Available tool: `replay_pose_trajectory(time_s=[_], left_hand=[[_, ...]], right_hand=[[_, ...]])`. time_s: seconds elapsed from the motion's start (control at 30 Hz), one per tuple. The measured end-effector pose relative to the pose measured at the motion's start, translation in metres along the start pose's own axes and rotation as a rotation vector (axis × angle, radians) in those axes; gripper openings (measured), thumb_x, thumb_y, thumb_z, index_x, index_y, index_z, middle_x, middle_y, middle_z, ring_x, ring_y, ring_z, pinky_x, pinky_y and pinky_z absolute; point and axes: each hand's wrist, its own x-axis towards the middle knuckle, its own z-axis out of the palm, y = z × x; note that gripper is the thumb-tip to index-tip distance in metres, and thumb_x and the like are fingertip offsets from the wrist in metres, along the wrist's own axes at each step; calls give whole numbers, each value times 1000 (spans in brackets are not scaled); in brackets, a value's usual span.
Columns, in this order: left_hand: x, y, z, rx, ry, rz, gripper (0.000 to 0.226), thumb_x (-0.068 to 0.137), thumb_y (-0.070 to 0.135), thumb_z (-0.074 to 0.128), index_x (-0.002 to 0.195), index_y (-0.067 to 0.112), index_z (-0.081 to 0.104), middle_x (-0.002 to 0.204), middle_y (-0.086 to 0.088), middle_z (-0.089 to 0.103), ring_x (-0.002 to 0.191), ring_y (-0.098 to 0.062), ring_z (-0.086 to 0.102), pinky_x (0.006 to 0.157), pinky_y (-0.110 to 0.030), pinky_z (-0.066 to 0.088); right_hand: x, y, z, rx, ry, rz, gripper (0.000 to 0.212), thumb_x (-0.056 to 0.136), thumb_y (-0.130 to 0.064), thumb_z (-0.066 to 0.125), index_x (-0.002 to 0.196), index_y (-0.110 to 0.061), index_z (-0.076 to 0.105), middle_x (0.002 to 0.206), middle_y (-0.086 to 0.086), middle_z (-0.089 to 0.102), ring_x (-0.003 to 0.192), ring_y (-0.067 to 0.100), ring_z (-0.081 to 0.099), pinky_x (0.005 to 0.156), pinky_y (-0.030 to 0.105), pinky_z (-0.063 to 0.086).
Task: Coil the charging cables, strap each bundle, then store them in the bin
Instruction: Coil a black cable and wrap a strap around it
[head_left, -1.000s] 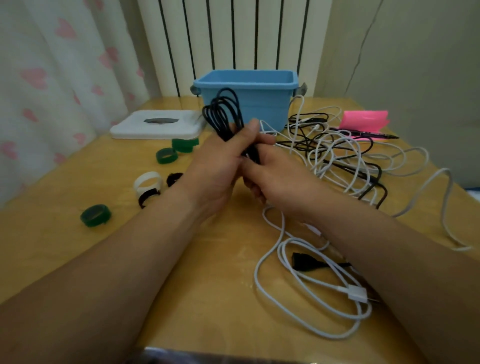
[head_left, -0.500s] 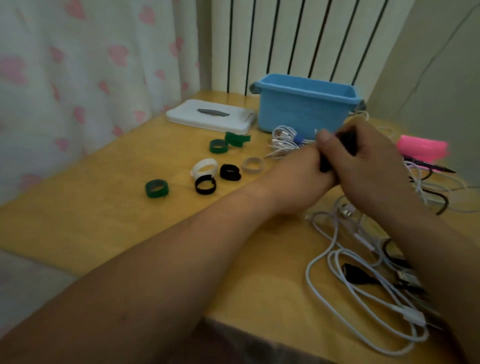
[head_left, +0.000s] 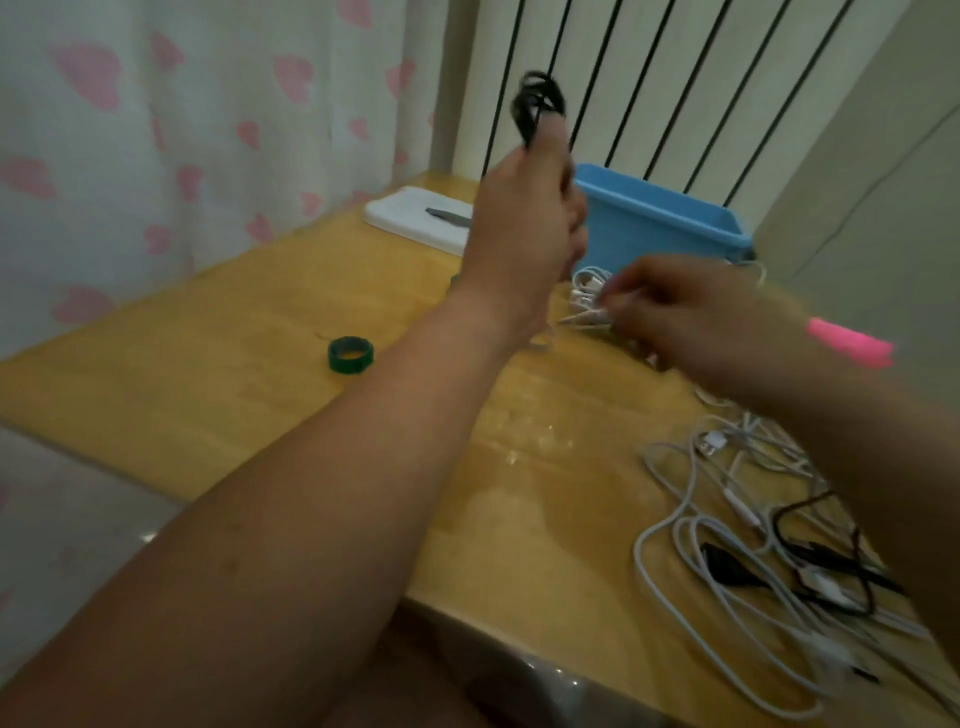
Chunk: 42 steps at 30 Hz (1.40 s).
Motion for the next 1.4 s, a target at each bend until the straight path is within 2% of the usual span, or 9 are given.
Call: replay_pose_trajectory(time_s=[0.1, 0.2, 0.33, 0.43, 0.63, 0.87, 1.03, 1.17, 1.4], left_hand=[[5, 6, -9, -120, 65, 0, 43, 116, 43, 40, 77, 24, 45, 58, 5, 33, 52, -16, 22, 47, -31, 13], [7, 10, -12, -229, 111, -25, 41, 116, 41, 41, 79, 24, 46, 61, 4, 33, 52, -13, 24, 48, -31, 11], [8, 11, -14, -294, 129, -57, 40, 116, 40, 42, 79, 23, 46, 61, 4, 34, 50, -11, 25, 45, -27, 13], [9, 10, -15, -296, 115, -70, 41, 116, 40, 41, 80, 23, 46, 60, 4, 33, 50, -12, 25, 44, -27, 13], [11, -2, -10, -200, 68, -120, 43, 116, 42, 41, 78, 22, 46, 59, 4, 35, 47, -12, 27, 41, -27, 15], [0, -40, 8, 209, -33, -341, 30, 114, 40, 46, 95, 18, 50, 63, 2, 40, 48, -12, 32, 42, -24, 21], [-9, -64, 23, 553, -242, -350, 18, 113, 24, 48, 97, 16, 50, 66, -4, 39, 47, -14, 33, 43, -26, 25], [-13, -74, 25, 974, -376, -146, 32, 114, 30, 52, 98, 7, 68, 70, 1, 58, 53, -6, 47, 55, -27, 37], [-14, -73, 27, 1023, -433, -86, 20, 107, 11, 56, 98, 12, 75, 59, 20, 62, 53, 9, 53, 49, -10, 34]], right_hand=[[4, -15, 46, -256, -243, -197, 19, 102, -38, 64, 121, -37, 66, 100, -15, 67, 86, 4, 65, 76, 29, 55], [16, -30, 81, -282, -271, -283, 9, 100, -37, 66, 97, -29, 63, 85, -9, 62, 73, 9, 58, 70, 37, 53], [20, -35, 94, -333, -297, -325, 33, 103, -35, 61, 73, -36, 46, 70, -13, 49, 62, 4, 48, 63, 32, 36], [9, -29, 82, -327, -348, -415, 16, 100, -35, 64, 84, -35, 62, 85, -14, 59, 77, -1, 55, 70, 31, 42], [-10, 13, 23, 76, -116, -127, 5, 99, -30, 67, 96, -27, 70, 91, -9, 75, 87, 4, 69, 84, 33, 53], [-11, 65, 17, 898, 162, 160, 15, 107, -7, 51, 109, -15, 64, 66, 1, 59, 66, 18, 67, 71, 36, 54], [-16, 67, 11, 1083, 149, 119, 19, 109, -7, 47, 104, -19, 61, 69, 0, 50, 56, 15, 48, 57, 29, 41], [-20, 62, 11, 1071, 105, 69, 14, 110, -12, 48, 106, -17, 60, 68, 0, 41, 54, 12, 34, 53, 28, 29], [-16, 67, 35, 569, 288, 133, 21, 102, -32, 68, 85, -20, 69, 53, -16, 58, 47, 1, 49, 55, 24, 36]])
